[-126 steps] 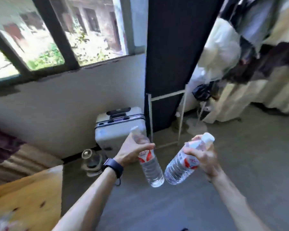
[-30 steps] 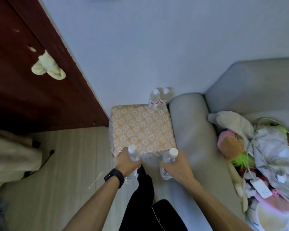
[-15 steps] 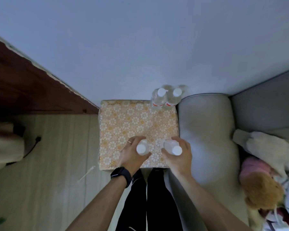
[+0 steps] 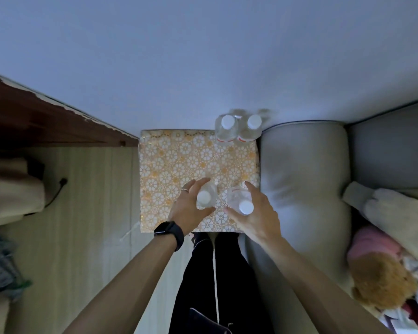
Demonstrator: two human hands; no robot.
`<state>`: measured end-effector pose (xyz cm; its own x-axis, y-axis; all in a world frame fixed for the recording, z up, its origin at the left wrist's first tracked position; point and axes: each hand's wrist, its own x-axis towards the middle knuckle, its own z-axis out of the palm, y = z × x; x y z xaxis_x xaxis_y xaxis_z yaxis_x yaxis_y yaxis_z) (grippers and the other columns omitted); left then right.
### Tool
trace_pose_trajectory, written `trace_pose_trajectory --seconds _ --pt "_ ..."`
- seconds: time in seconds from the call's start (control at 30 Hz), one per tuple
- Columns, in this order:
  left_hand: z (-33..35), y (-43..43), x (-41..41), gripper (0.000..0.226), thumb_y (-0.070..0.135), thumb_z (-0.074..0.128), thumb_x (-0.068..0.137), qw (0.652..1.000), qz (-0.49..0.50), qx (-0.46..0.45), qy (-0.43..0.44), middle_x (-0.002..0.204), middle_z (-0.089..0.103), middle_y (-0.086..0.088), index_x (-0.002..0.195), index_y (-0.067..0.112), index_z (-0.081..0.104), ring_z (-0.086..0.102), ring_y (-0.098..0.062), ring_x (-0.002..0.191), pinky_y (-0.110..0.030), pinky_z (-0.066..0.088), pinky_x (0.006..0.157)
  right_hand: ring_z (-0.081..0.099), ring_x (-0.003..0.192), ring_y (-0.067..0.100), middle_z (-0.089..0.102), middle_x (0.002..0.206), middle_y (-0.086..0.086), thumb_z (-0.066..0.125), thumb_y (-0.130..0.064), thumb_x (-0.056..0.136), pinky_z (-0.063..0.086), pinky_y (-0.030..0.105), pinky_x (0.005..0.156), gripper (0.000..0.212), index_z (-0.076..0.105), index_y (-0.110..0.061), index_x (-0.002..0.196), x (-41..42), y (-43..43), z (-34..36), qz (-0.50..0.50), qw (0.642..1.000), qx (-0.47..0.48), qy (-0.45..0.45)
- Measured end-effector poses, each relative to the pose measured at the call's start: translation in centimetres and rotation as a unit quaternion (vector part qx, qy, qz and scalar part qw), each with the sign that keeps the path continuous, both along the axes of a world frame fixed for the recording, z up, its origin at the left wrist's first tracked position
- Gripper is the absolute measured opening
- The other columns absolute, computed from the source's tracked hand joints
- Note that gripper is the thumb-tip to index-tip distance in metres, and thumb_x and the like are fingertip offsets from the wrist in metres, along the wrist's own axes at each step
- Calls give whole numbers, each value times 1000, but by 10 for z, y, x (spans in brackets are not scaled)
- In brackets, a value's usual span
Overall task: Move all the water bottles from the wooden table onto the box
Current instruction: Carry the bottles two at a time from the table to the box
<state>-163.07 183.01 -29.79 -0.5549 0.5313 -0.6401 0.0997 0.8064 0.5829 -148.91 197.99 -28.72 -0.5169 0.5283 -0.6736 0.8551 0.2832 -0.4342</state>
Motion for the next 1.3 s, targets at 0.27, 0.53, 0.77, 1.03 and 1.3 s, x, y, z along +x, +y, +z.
trace_pose_trajectory --seconds 0.27,0.53,0.77,1.03,1.3 --pt "-10 13 5 68 41 74 83 997 -18 -60 45 104 69 -3 134 42 29 67 -28 91 -40 55 74 64 113 25 64 129 -2 78 -55 75 53 41 95 81 39 -29 142 -5 1 -7 -22 1000 -16 15" --pt "-9 54 -8 69 37 78 81 998 11 -17 58 105 70 -4 133 41 33 67 -28 89 -42 57 72 65 93 18 64 106 -10 81 -45 74 57 34 82 71 46 -30 134 -25 36 2 -79 995 7 59" --pt "-10 96 -31 64 34 75 83 996 19 4 83 102 69 -4 131 41 32 66 -28 88 -39 54 71 62 92 14 60 104 -14 83 -40 75 54 31 81 68 48 -30 132 -58 69 2 -85 989 10 118" --pt "-11 111 -36 67 32 73 85 997 15 2 72 105 68 -6 133 37 27 66 -29 91 -44 56 77 63 101 18 61 111 -9 81 -42 78 55 35 85 73 41 -29 137 -72 86 -11 -64 991 -30 111" --pt "-5 119 -39 71 30 73 85 997 74 -16 26 107 68 -7 142 19 32 67 -28 93 -41 57 78 62 97 17 61 112 -6 79 -47 79 48 23 68 72 40 -26 136 -81 99 -14 -60 991 -92 71"
